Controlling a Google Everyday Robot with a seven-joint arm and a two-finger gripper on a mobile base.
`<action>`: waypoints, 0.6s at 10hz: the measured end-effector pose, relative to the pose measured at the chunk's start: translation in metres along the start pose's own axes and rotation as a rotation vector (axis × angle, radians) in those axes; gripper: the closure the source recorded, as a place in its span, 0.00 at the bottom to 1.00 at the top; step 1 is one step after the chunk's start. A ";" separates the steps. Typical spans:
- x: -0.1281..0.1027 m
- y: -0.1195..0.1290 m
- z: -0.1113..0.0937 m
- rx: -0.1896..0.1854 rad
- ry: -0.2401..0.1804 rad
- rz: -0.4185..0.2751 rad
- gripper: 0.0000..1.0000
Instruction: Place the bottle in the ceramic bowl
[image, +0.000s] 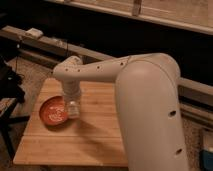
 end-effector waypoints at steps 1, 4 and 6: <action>-0.002 0.007 0.000 0.001 0.010 -0.025 1.00; -0.015 0.038 0.009 -0.012 0.052 -0.125 0.99; -0.020 0.058 0.019 -0.020 0.103 -0.211 0.80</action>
